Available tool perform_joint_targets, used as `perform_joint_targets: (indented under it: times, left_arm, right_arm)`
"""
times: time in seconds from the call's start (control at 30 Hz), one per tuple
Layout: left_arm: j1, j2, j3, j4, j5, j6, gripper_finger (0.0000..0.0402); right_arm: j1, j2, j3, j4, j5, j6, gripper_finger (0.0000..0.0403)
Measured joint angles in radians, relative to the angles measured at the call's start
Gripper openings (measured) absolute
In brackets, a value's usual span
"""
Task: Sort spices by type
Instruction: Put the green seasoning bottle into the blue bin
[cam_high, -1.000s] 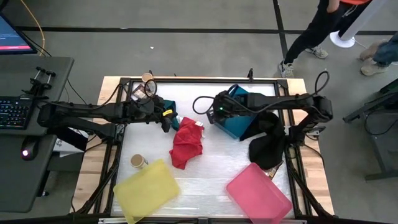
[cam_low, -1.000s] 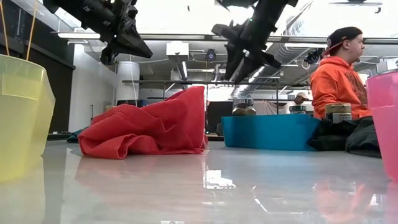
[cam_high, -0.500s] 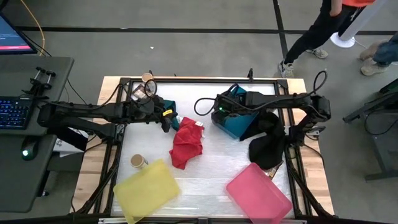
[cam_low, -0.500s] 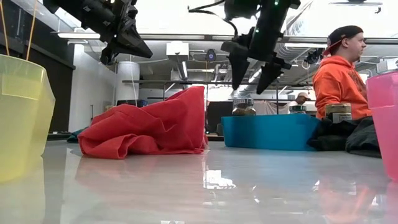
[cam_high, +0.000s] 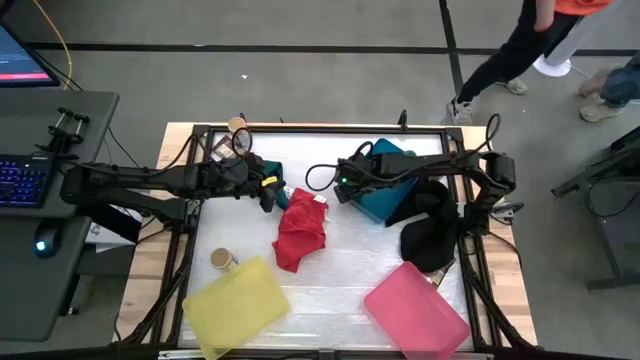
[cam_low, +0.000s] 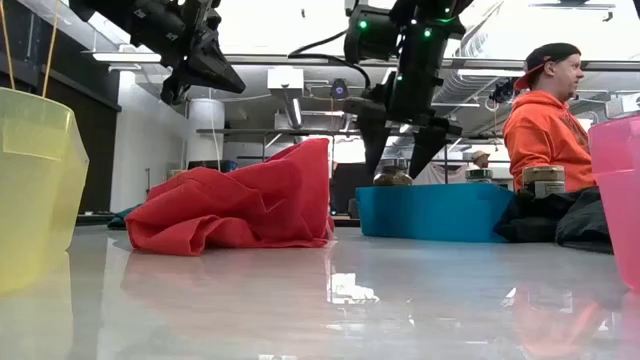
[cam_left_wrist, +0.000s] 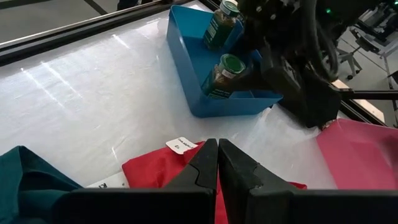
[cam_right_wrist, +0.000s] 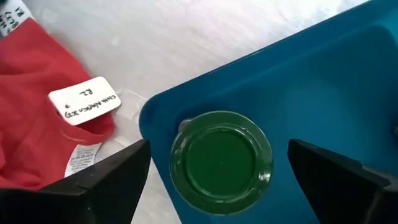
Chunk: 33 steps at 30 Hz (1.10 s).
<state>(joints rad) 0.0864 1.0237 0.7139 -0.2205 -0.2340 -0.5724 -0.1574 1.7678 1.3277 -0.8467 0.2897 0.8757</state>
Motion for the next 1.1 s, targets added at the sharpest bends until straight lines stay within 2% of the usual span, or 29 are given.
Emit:
perform_joint_targets:
  times: [0.2,0.5,0.73,0.9,1.1]
  left_arm:
    - [0.0,0.0,0.0,0.0,0.0,0.0,0.0]
    - [0.0,0.0,0.0,0.0,0.0,0.006,0.0]
    - [0.0,0.0,0.0,-0.001,0.002,0.006,0.0]
    - [0.0,0.0,0.0,-0.001,0.015,0.007,0.0]
    - [0.0,0.0,0.0,-0.005,0.015,0.013,0.0]
  right_arm:
    - [0.0,0.001,0.0,-0.002,0.034,0.041,0.0362]
    - [-0.002,0.009,0.0,-0.004,0.005,0.049,0.0257]
    - [-0.002,0.02,0.0,-0.001,0.022,0.041,0.0201]
    - [-0.002,-0.003,0.0,-0.031,0.052,0.013,0.02]
    - [-0.002,-0.069,0.0,-0.243,0.126,0.026,0.02]
